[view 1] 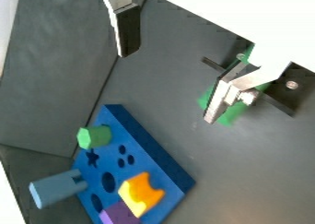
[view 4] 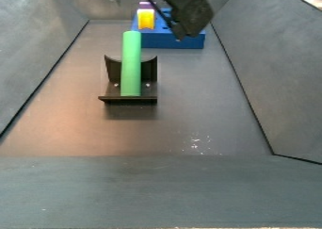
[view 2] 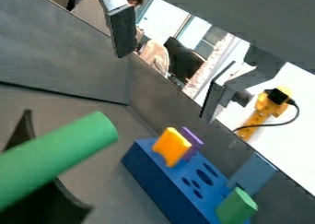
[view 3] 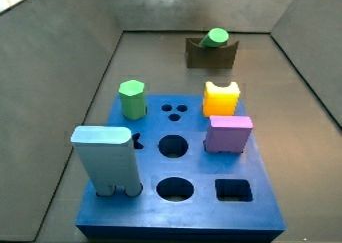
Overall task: Pick up the oval object. Move up. Place the oval object on the fixture. Regrasp the oval object. Move to above the board. Insert the oval object.
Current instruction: Regrasp the oval object.
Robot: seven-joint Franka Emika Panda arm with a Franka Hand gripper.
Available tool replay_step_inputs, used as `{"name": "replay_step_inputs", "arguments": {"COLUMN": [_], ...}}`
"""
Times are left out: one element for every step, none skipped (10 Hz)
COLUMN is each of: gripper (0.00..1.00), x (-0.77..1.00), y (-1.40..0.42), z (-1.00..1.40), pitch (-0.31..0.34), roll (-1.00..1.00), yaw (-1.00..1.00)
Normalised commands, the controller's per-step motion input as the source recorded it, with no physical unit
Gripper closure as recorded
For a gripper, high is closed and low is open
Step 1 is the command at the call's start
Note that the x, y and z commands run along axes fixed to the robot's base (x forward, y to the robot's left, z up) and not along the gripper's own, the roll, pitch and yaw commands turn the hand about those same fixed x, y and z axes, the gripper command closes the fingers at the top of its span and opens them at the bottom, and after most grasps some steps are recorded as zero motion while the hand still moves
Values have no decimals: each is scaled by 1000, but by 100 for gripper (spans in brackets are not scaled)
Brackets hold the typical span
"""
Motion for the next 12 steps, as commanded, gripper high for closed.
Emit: {"name": "replay_step_inputs", "arguments": {"gripper": [0, 0, 0, 0, 0, 0, 0, 0, 0, 0, 0, 0], "x": [-1000, -1000, -1000, -881, -792, -571, -361, -255, -72, -17, -7, 0], "y": [-3, -9, -10, -10, -10, -10, -364, -373, -359, -176, -118, -62], "z": [2, 7, 14, 16, 15, 15, -1000, -1000, -998, -691, -559, -309], "pitch": [-79, -88, -93, -96, -97, -92, -16, -18, -50, -77, -92, -120], "roll": [73, 93, 103, 110, 112, 118, 1000, 1000, 1000, 1000, 1000, 1000], "yaw": [-2, 10, 18, 28, 32, 40, -913, -913, -917, -932, -938, -946]}}
